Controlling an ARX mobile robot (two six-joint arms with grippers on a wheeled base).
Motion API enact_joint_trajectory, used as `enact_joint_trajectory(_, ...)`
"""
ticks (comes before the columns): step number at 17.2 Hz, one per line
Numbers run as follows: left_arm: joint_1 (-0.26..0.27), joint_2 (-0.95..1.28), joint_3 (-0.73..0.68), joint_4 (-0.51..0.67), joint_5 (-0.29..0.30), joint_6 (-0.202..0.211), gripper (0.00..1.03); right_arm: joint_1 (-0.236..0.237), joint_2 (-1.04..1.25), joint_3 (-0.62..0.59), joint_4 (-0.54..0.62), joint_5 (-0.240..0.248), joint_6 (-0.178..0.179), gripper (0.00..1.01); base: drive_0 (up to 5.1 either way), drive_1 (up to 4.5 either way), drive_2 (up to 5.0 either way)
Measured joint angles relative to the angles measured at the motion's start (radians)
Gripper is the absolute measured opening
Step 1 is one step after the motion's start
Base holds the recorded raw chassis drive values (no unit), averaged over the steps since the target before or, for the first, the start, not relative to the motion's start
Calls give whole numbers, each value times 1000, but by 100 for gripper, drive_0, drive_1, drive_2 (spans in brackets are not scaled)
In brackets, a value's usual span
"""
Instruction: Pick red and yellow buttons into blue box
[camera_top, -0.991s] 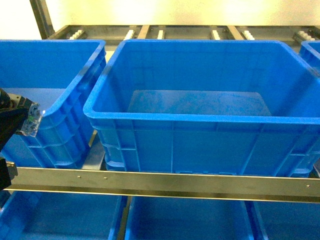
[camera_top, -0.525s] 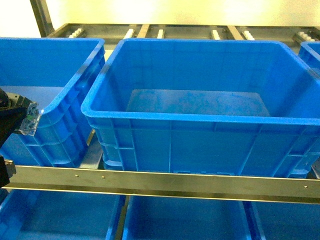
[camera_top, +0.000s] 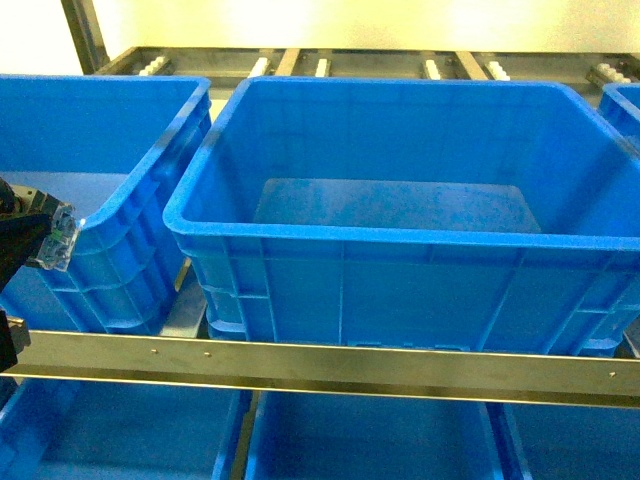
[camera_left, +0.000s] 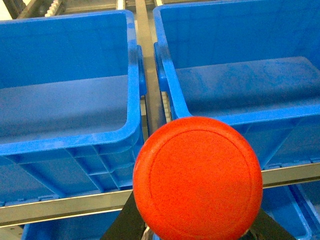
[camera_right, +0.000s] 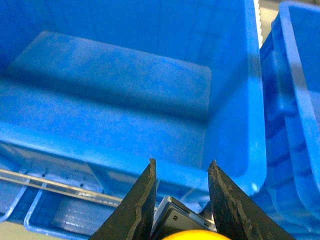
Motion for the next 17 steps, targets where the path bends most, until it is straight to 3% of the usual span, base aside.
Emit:
enact_joint_trajectory(4, 0, 0, 0, 0, 0, 0, 22, 18, 138, 219, -61, -54, 3, 29, 0, 0, 0)
enact_joint_trajectory(8, 0, 0, 0, 0, 0, 0, 22, 31, 420, 562, -175, -99, 9, 29, 0, 0, 0)
enact_joint_trajectory(12, 0, 0, 0, 0, 0, 0, 22, 76, 633, 843, -315, -169, -18, 29, 0, 0, 0)
enact_joint_trajectory(14, 0, 0, 0, 0, 0, 0, 22, 116, 713, 895, -377, -206, -45, 29, 0, 0, 0)
enact_joint_trajectory(17, 0, 0, 0, 0, 0, 0, 22, 161, 776, 912, -413, -219, -79, 29, 0, 0, 0)
